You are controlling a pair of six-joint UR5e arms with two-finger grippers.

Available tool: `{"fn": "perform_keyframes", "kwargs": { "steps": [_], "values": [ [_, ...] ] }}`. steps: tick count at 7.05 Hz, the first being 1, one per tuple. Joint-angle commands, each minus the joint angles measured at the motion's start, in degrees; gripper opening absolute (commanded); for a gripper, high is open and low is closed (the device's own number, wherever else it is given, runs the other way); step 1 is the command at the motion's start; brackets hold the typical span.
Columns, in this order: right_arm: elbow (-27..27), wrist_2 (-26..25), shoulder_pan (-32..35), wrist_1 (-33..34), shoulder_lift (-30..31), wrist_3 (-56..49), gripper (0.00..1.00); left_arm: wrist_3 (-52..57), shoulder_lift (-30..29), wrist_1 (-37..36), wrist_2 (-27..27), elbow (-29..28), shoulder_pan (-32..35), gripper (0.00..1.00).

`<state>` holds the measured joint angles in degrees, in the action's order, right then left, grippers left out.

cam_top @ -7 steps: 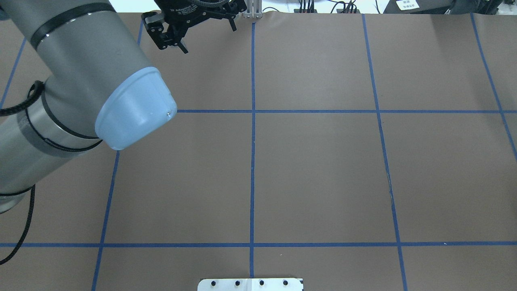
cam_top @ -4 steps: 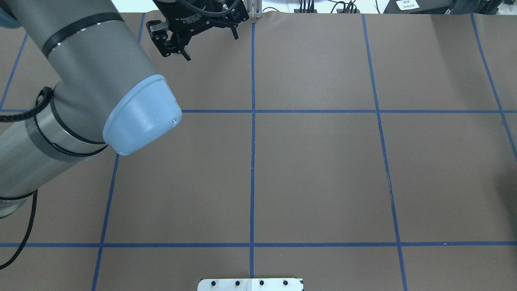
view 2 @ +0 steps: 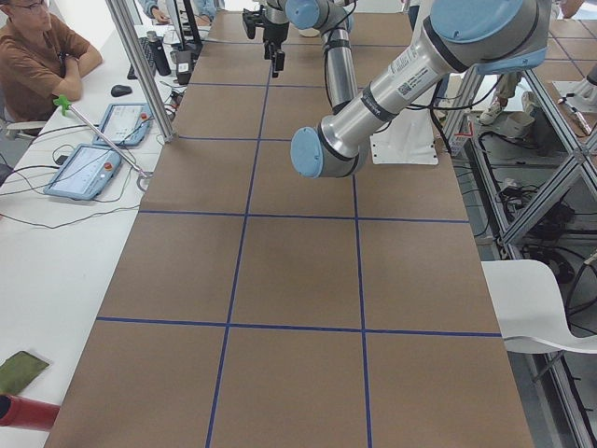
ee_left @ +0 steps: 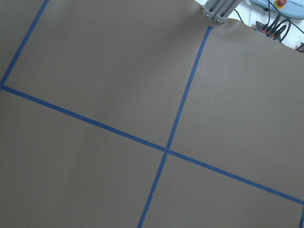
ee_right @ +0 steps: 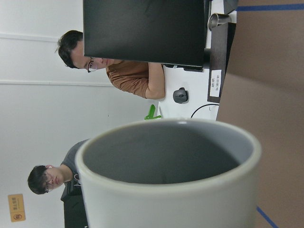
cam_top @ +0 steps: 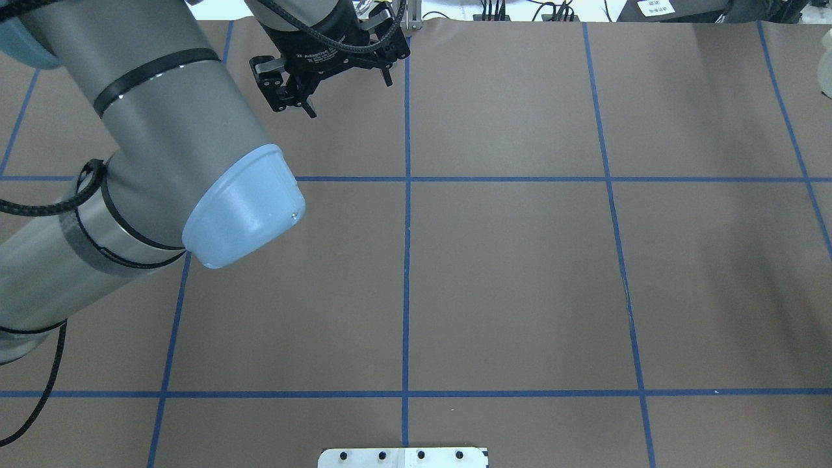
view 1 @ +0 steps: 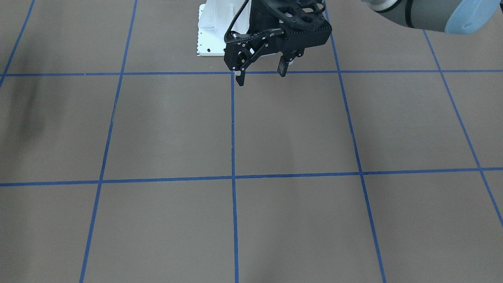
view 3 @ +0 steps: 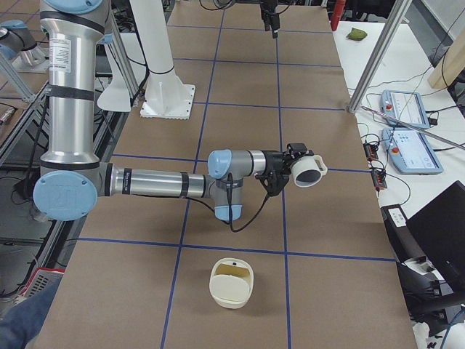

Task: Left arm hands cup to right arm to dump lemon

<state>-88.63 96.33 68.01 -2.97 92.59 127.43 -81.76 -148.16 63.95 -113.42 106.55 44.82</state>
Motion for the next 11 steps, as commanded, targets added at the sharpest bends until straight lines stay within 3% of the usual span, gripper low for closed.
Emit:
{"fn": "perform_keyframes", "kwargs": {
  "steps": [1,5,9,11],
  "values": [
    [-3.8,-6.8,-7.1,11.6,-6.3,-7.3,0.00,-0.3,0.2,0.1,-0.1,-0.1,-0.9,1.00],
    [-6.4,-23.4,-22.4,20.1,-11.3,-43.0,0.00,-1.2,-0.2,1.3,-0.1,-1.7,-1.0,1.00],
    [-10.9,-37.4,-35.5,41.0,-22.4,-57.1,0.00,-1.3,-0.2,3.1,-0.1,-3.5,-1.0,1.00],
    [-10.7,-40.0,-38.2,49.2,-26.9,-63.3,0.00,-1.1,-0.5,3.1,-0.1,-4.6,-1.0,1.00]
  ]
}}
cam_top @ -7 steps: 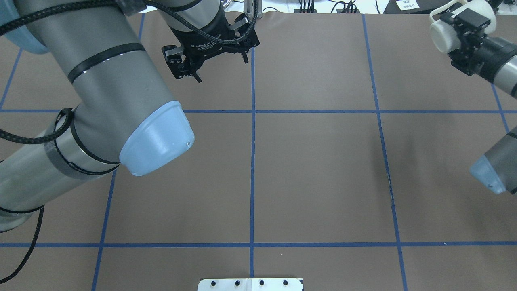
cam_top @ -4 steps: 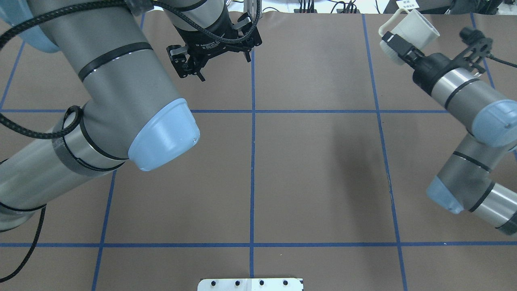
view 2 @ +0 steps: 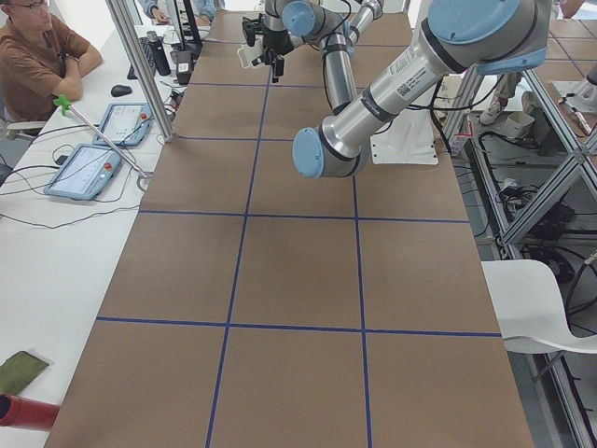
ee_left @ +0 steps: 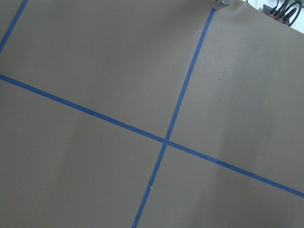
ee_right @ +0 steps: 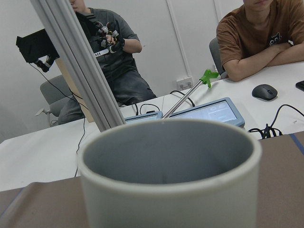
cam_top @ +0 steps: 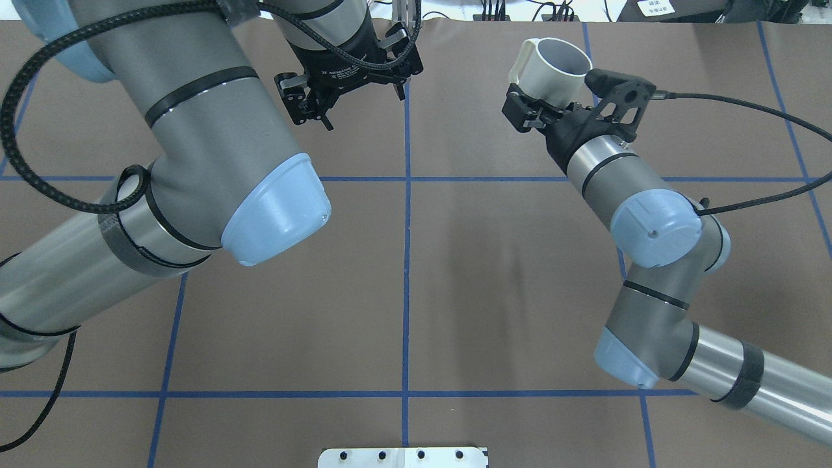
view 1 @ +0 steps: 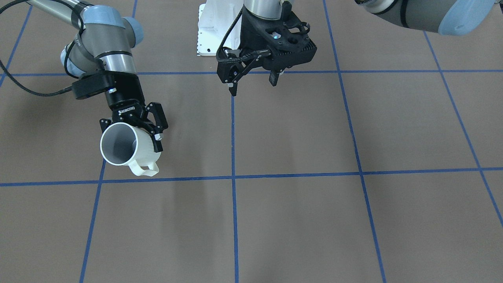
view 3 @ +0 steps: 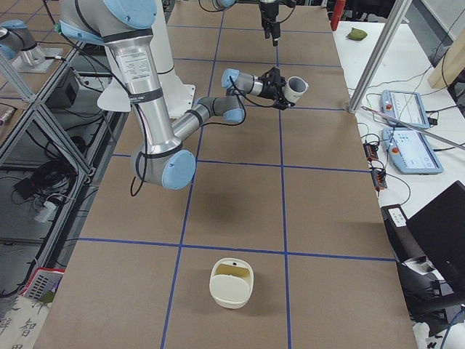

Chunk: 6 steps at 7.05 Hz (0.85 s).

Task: Left arm hands cup to right arm to dump lemon

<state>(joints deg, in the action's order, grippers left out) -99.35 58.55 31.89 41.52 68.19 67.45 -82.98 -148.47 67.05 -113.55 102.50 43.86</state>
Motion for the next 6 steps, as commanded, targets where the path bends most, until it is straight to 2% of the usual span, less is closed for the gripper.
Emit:
{"fn": "perform_keyframes", "kwargs": {
  "steps": [1,4,6],
  "values": [
    [0.0,-3.4,-3.3,7.2,-3.7,-6.3,0.00,-0.3,-1.0,-0.1,0.0,-1.2,0.0,1.00],
    [0.2,-7.9,-9.9,7.0,-3.6,-11.2,0.00,-0.3,-2.7,0.4,-0.1,-3.4,0.3,0.97],
    [0.9,-13.8,-13.8,7.0,-3.9,-11.2,0.00,-0.3,-3.1,3.4,-1.0,-6.3,0.3,0.94]
  ]
}}
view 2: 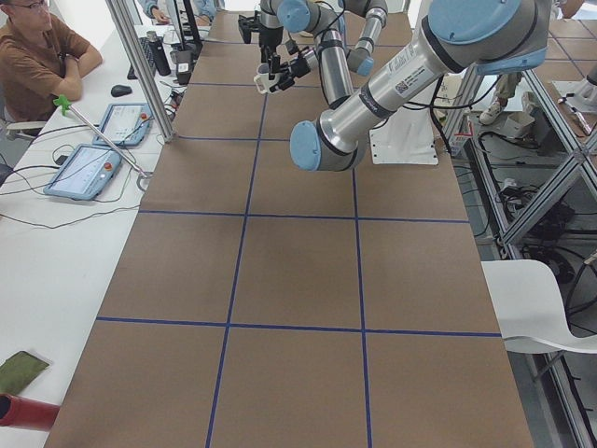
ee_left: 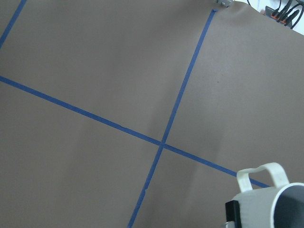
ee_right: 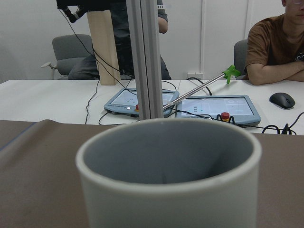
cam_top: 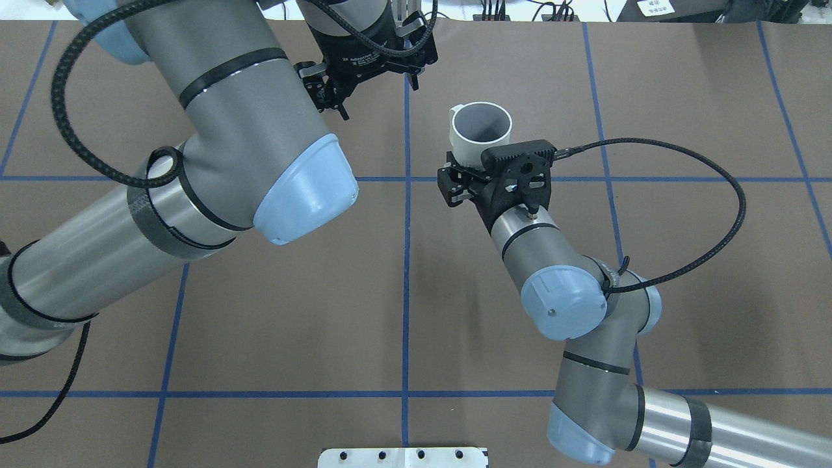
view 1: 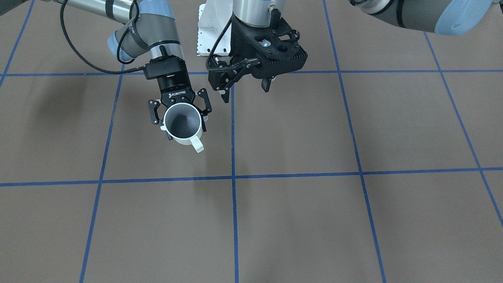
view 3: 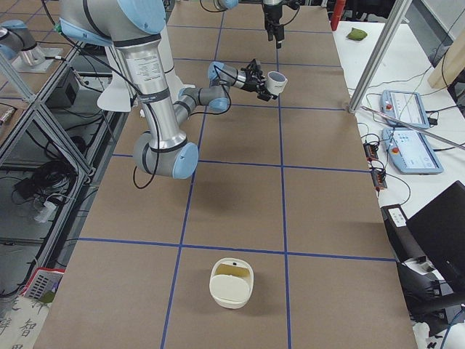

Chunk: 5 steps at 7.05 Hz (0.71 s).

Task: Left arm hands cup to right arm to dump lemon

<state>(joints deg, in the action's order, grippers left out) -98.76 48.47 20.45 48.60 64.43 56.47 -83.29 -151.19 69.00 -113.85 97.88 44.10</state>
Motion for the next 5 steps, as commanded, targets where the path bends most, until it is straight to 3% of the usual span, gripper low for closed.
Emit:
{"fn": "perform_keyframes", "kwargs": {
  "steps": [1,3,5],
  "values": [
    [0.4,-4.2,-2.9,0.2,-0.6,-2.5,0.00,0.2,-0.4,3.3,-2.6,-3.7,0.1,0.94],
    [0.6,-4.0,-2.9,-0.3,-3.2,-5.9,0.00,-5.2,-1.6,5.4,-9.2,-8.0,0.5,0.99],
    [0.5,-4.1,-2.9,-0.3,-3.4,-6.2,0.00,-8.4,-3.2,5.0,-10.7,-10.0,0.6,1.00]
  ]
}}
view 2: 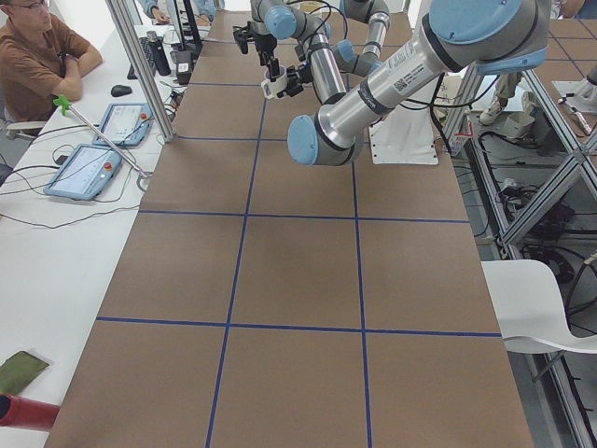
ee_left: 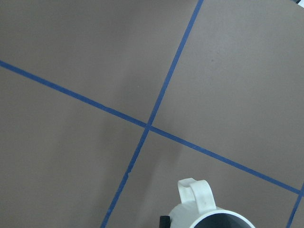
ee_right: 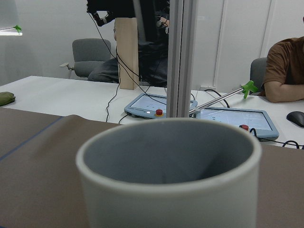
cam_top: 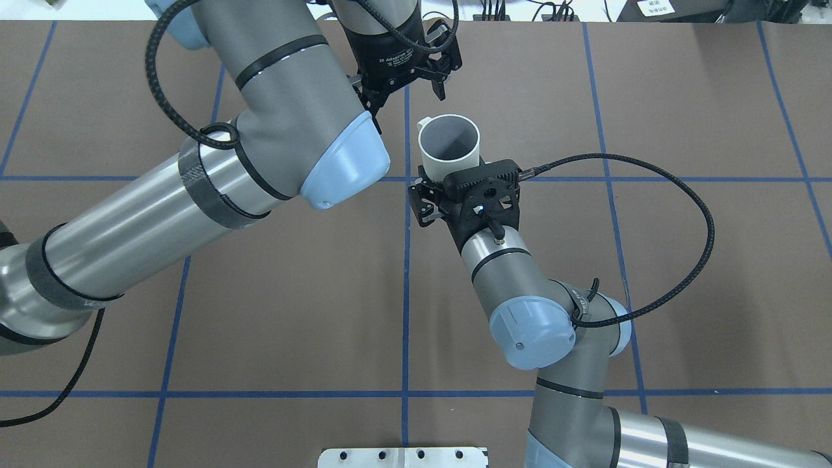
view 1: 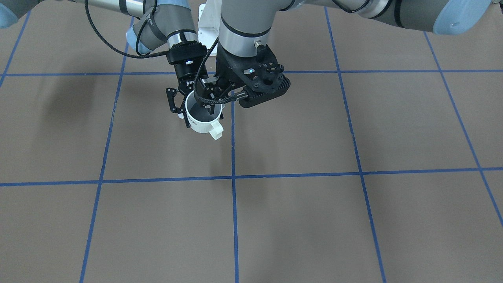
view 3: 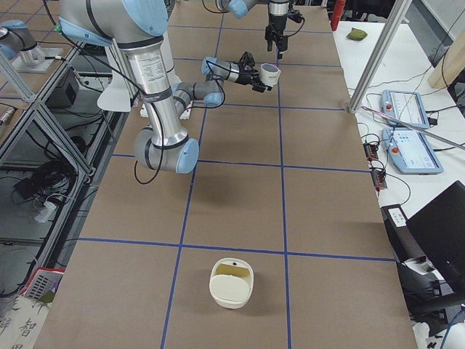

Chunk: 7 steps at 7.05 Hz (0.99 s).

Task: Left arm hands cup to right arm to dump lemon

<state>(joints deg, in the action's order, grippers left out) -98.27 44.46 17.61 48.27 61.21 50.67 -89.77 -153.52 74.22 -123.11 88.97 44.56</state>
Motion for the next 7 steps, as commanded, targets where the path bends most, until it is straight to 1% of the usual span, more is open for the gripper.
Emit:
{"fn": "perform_keyframes", "kwargs": {
  "steps": [1,2,4,5,6,7],
  "values": [
    [0.0,-0.2,0.0,-0.1,-0.3,-0.2,0.00,-2.2,-0.8,-0.2,-3.3,-1.2,0.2,1.00],
    [-0.1,-0.3,0.0,-0.1,-0.3,0.0,0.11,-2.2,-0.8,-0.3,-3.3,-1.2,0.1,1.00],
    [-0.2,-0.5,0.0,-0.2,-0.4,0.2,0.19,-2.3,-0.5,-0.9,-3.3,-1.3,-0.4,1.00],
    [-0.2,-0.7,0.0,-0.9,-0.4,0.3,0.36,-2.4,-0.5,-1.7,-3.4,-1.4,-0.6,0.99],
    [-0.1,-1.2,0.0,-1.3,-0.4,0.4,0.45,-2.5,-0.3,-1.7,-3.4,-1.4,-1.3,0.95],
    [0.0,-2.1,0.0,-1.3,-0.4,0.4,0.60,-3.0,-0.3,-1.8,-3.5,-1.4,-1.7,0.89]
  ]
}}
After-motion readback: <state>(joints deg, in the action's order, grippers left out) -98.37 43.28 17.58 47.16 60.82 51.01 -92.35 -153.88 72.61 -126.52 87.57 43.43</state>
